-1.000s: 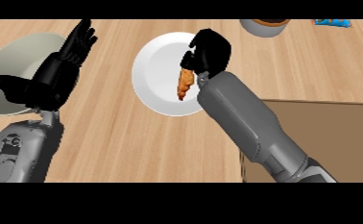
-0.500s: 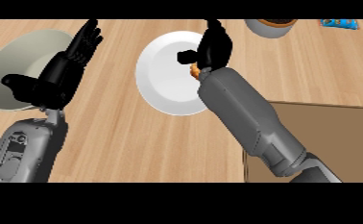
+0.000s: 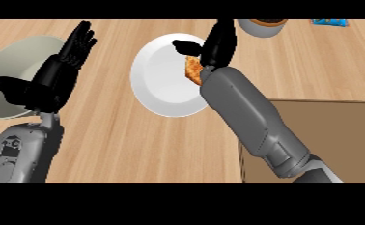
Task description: Pick the croissant from the tray and place it in the plate
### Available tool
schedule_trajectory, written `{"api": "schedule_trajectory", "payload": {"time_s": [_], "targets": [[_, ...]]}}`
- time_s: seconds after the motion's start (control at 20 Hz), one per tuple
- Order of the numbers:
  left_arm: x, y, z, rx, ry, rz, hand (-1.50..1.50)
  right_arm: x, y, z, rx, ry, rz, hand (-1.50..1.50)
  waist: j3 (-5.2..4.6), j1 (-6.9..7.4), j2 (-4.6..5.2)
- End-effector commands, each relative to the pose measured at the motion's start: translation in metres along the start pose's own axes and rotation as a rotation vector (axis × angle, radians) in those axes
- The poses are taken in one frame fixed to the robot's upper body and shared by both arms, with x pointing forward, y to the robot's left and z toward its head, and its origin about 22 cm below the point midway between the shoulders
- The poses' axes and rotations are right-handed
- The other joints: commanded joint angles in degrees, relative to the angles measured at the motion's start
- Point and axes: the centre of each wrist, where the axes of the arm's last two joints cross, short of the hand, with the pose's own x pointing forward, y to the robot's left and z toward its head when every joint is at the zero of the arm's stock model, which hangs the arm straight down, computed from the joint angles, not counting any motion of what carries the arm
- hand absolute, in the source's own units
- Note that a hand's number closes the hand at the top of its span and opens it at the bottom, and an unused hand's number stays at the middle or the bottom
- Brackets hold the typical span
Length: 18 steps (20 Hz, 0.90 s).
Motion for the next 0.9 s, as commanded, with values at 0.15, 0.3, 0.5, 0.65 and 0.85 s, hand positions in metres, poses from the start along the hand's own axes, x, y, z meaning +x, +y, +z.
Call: {"api": "schedule_trajectory", "payload": {"time_s": [0.15,0.3,0.5,0.65,0.85], "targets": [[-0.006,0.02,0.021,0.042,0.041,-0.004,0.0,-0.033,-0.001,0.024,-0.106,0.043,-0.151,-1.5,-0.02,-2.81,-0.94],[-0.008,0.025,0.026,0.075,0.049,-0.01,0.0,-0.033,-0.013,0.04,-0.054,0.022,-0.219,-1.5,-0.05,-5.09,-1.49],[0.0,0.03,0.029,0.092,0.051,-0.035,0.0,-0.069,-0.042,0.052,-0.05,0.005,-0.212,-1.5,-0.05,-5.85,-1.53],[-0.015,0.05,0.038,0.093,0.044,-0.023,0.0,-0.084,-0.079,0.039,-0.041,-0.034,-0.17,-1.5,-0.08,-6.09,-1.48],[-0.025,0.028,0.038,0.094,0.044,-0.019,0.0,-0.103,-0.103,0.067,-0.029,-0.022,-0.159,-1.5,-0.08,-5.78,-1.4]]}}
